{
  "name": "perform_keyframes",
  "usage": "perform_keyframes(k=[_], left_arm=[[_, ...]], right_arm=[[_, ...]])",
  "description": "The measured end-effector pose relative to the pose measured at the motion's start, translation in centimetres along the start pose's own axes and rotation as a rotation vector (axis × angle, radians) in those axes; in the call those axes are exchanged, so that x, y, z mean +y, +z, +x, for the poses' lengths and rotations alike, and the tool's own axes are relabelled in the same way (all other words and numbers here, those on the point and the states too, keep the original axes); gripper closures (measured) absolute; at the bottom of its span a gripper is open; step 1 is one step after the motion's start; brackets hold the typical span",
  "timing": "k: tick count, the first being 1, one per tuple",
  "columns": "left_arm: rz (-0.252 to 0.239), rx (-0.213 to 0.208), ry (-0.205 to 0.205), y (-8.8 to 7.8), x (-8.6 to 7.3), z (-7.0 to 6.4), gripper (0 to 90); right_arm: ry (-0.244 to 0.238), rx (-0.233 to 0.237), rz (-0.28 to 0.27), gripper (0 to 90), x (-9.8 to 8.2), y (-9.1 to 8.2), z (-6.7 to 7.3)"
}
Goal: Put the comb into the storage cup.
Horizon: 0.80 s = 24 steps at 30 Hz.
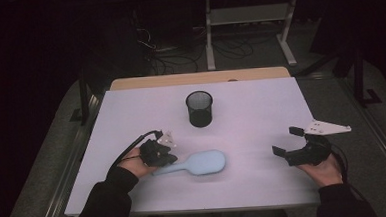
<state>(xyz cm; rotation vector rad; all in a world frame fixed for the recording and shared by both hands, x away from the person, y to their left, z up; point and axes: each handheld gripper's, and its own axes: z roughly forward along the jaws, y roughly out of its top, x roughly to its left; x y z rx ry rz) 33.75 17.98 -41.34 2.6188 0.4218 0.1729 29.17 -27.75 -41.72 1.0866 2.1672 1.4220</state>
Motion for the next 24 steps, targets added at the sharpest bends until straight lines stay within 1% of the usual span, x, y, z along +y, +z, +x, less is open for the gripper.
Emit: perform_keyframes(k=[8, 15, 21, 24], left_arm=[[0.000, 0.008, 0.016, -0.2, -0.2, -0.5, 90.0], [-0.001, 0.010, 0.015, -0.4, -0.4, -0.7, 90.0], [0.001, 0.012, 0.018, -0.8, -0.7, -0.9, 90.0], [-0.004, 0.012, 0.019, -1.3, -0.9, -1.1, 90.0]], right_arm=[[0.001, -0.001, 0.000, 0.0, 0.0, 0.0, 0.0], [0.001, -0.001, 0.001, 0.0, 0.0, 0.0, 0.0], [-0.001, -0.001, 0.002, 0.0, 0.0, 0.1, 0.0], [-0.002, 0.000, 0.003, 0.0, 0.0, 0.1, 0.0]])
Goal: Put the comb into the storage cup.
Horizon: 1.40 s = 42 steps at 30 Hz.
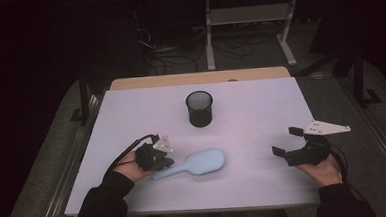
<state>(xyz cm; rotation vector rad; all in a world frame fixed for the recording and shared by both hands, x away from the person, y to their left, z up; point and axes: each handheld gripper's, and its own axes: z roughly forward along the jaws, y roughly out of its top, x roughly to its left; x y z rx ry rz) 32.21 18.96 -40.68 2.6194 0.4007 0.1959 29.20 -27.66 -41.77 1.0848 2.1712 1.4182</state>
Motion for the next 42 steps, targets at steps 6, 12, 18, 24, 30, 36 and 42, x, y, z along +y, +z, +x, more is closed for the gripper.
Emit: perform_keyframes(k=[6, 12, 18, 24, 30, 36, 42], left_arm=[[-0.017, 0.010, 0.005, -0.8, 0.0, 0.0, 90.0], [-0.030, 0.001, -0.001, -1.4, -0.1, 0.0, 85.2], [-0.045, -0.030, 0.001, -1.7, -0.1, -0.2, 70.1], [-0.056, -0.078, -0.001, -1.6, 0.0, -0.3, 57.9], [-0.052, -0.114, -0.017, -1.3, 0.2, -0.3, 53.4], [-0.039, -0.118, -0.006, -0.8, 0.4, -0.6, 47.7], [-0.036, -0.118, -0.008, -0.4, 0.6, -0.7, 39.6]], right_arm=[[0.002, 0.000, 0.001, 0.0, 0.0, 0.0, 0.0], [0.001, 0.002, 0.002, 0.0, 0.0, 0.0, 0.0], [0.001, 0.003, 0.001, 0.0, 0.0, 0.0, 0.0], [0.002, 0.007, 0.002, 0.0, 0.0, 0.0, 0.0], [0.002, 0.008, 0.002, 0.0, 0.0, 0.0, 0.0], [0.003, 0.009, 0.002, 0.0, 0.0, 0.0, 0.0], [0.003, 0.009, 0.001, 0.0, 0.0, 0.0, 0.0]])
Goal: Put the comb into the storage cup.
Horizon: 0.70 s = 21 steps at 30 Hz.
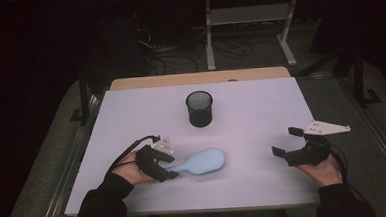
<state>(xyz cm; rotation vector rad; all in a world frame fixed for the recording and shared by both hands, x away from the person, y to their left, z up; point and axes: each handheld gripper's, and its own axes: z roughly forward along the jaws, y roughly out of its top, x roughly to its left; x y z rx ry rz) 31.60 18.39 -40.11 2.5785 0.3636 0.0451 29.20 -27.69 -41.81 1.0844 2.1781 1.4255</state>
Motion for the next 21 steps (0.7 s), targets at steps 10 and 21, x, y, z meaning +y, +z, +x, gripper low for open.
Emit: perform_keyframes(k=[10, 21], left_arm=[[0.010, -0.031, -0.003, 0.9, 0.4, 0.0, 32.1], [0.027, -0.049, 0.002, 1.8, 0.8, 0.0, 30.5]], right_arm=[[0.000, 0.002, -0.001, 0.0, 0.0, 0.0, 0.0], [-0.001, 0.004, -0.002, 0.0, 0.0, -0.1, 0.0]])
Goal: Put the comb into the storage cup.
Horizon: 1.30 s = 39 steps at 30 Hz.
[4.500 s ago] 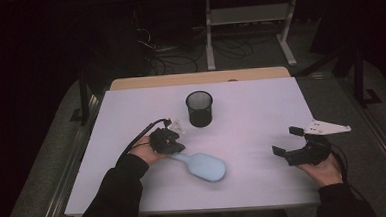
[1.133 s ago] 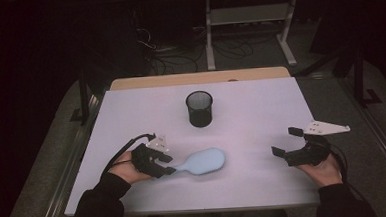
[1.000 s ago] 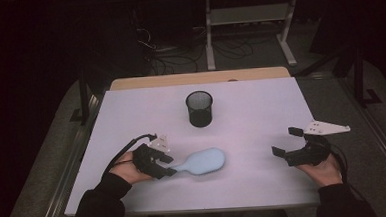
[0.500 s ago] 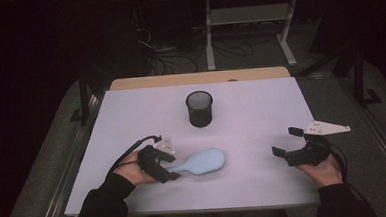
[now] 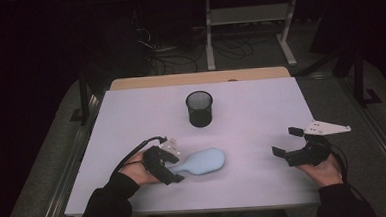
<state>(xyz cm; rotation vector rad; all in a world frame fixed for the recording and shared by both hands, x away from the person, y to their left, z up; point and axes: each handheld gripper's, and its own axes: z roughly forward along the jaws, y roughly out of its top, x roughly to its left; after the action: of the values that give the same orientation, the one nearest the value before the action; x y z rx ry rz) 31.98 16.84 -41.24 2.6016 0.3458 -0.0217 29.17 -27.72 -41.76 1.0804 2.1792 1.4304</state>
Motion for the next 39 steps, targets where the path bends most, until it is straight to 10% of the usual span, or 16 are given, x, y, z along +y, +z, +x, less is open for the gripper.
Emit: perform_keyframes(k=[39], left_arm=[[0.045, 0.047, 0.021, 1.7, 1.0, 0.3, 64.6]], right_arm=[[0.008, 0.005, -0.005, 0.0, 0.0, -0.1, -0.1]])
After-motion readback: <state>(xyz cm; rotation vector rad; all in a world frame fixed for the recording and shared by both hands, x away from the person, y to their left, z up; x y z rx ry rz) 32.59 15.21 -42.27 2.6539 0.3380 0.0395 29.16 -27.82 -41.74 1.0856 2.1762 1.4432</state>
